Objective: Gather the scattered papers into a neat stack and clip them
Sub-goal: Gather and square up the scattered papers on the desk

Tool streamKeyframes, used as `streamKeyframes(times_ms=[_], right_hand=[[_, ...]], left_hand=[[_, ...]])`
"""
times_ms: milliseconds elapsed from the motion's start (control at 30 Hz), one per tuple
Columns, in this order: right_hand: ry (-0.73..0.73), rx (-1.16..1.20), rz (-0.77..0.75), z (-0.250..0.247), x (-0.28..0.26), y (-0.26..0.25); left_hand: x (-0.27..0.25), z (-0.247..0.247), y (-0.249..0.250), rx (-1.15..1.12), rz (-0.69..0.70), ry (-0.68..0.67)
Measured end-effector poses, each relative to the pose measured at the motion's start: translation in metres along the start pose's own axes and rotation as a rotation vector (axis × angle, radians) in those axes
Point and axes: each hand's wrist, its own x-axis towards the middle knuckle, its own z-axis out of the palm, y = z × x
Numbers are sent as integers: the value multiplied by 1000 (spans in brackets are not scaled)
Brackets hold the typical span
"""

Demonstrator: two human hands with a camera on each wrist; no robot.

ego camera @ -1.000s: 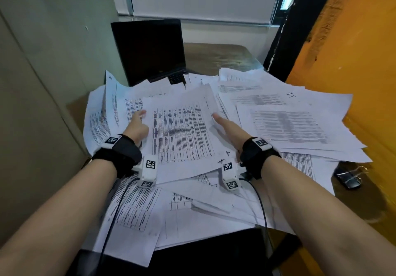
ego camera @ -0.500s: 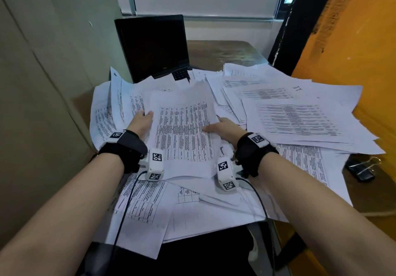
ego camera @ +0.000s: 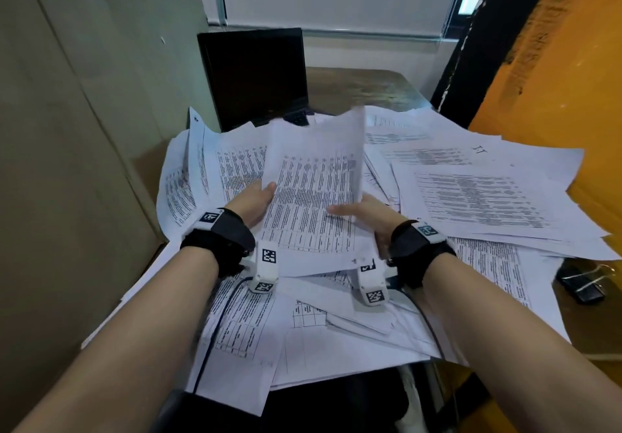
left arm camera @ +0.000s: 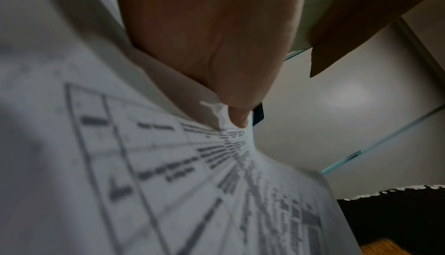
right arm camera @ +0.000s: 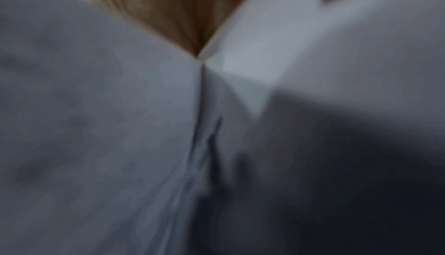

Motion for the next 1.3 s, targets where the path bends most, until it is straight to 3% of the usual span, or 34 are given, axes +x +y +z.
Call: streamKeyframes(times_ms=[67,100,233,300,400,567,600,733,800,900,967,1133,1233,1300], right_hand=[[90,-17,3,2,4,4],[143,83,20,-1,8,9],[151,757,192,-16,15,28],[159,899,224,-21,18,32],[159,958,236,-22,20,35],[185,987,214,-22,25,34],[187,980,209,-22,25,34],[180,972,188,-21,23,32],[186,994,187,-20,20,33],[198,935,220,-18,18,31],[188,864,223,-16,15,26],[217,828,213,-18,17,28],[212,870,198,-19,18,30],[215,888,189,-19,17,28]], left_hand=[[3,5,3,-57,1,19],[4,5,5,-84,-7,31],[5,0,8,-271,-45,-25],[10,1,6,-368,-84,-13],[10,1,18,-321,-146,9],[15,-36,37,3,-142,452],[15,-43,34,33,-184,487],[14,-54,13,4,-407,401],[8,-48,11,-98,-360,364],[0,-42,16,-97,-197,496],[4,-46,16,17,-94,575],[18,-49,25,604,91,391],[24,-46,49,683,250,459],[25,-49,72,614,401,566]])
